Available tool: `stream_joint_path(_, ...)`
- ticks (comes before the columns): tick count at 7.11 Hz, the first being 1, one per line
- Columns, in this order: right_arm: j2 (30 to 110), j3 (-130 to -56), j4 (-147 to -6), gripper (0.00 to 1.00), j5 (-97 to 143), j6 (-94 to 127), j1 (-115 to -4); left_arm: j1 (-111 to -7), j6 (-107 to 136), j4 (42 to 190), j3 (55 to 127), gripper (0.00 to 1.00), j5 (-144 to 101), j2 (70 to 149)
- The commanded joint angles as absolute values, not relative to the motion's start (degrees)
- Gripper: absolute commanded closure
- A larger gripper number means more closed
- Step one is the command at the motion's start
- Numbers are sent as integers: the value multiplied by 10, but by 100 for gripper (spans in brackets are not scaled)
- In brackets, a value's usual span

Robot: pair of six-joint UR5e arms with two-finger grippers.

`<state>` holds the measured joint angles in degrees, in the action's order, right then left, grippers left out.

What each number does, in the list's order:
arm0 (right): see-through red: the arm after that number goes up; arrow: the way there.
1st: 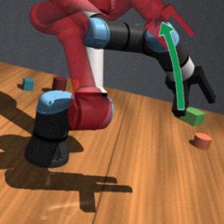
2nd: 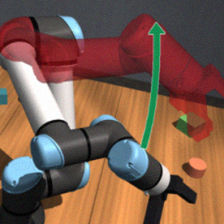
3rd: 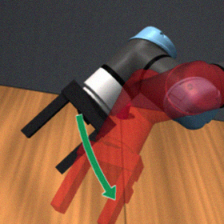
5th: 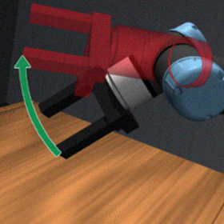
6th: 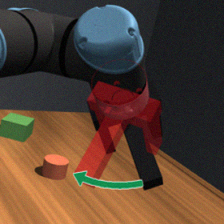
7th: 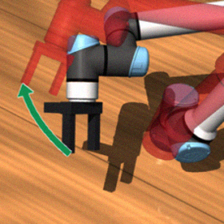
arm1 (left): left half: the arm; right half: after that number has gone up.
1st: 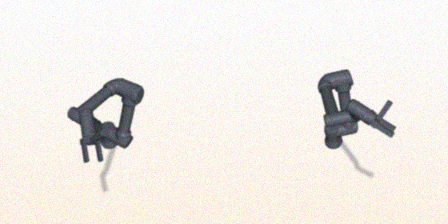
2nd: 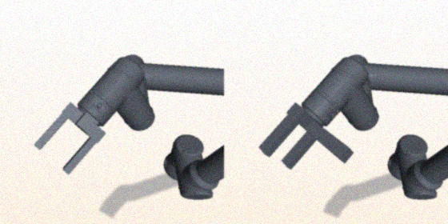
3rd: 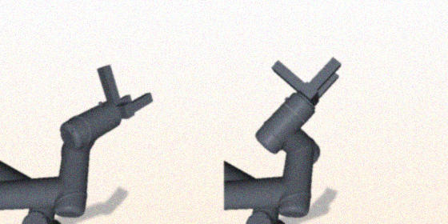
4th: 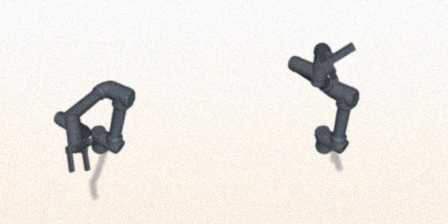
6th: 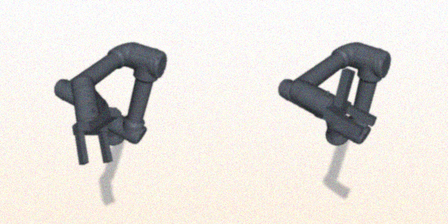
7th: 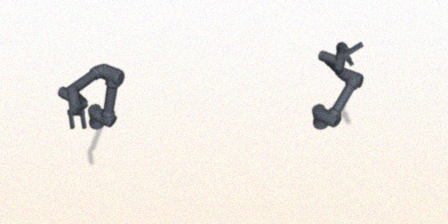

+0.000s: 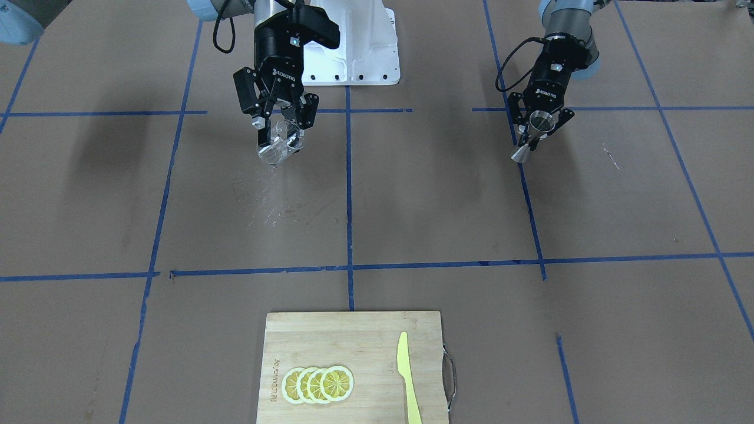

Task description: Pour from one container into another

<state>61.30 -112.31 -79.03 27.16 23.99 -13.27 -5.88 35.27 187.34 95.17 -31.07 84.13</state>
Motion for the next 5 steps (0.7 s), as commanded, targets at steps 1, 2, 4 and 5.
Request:
stream_joint_path(1, 613, -1123, -790, 100, 272, 240, -133, -41, 352, 1875, 918, 100, -219, 838)
stream_joint_path(2, 613, -1123, -790, 100, 272, 240, -133, -40, 352, 1891, 892, 100, -198, 838)
stream_joint_path(4, 613, -1123, -790, 100, 272, 240, -133, -38, 347, 1918, 875, 100, -188, 839)
stream_joint_path(5, 613, -1123, -790, 100, 272, 240, -133, -38, 347, 1919, 875, 100, -188, 839)
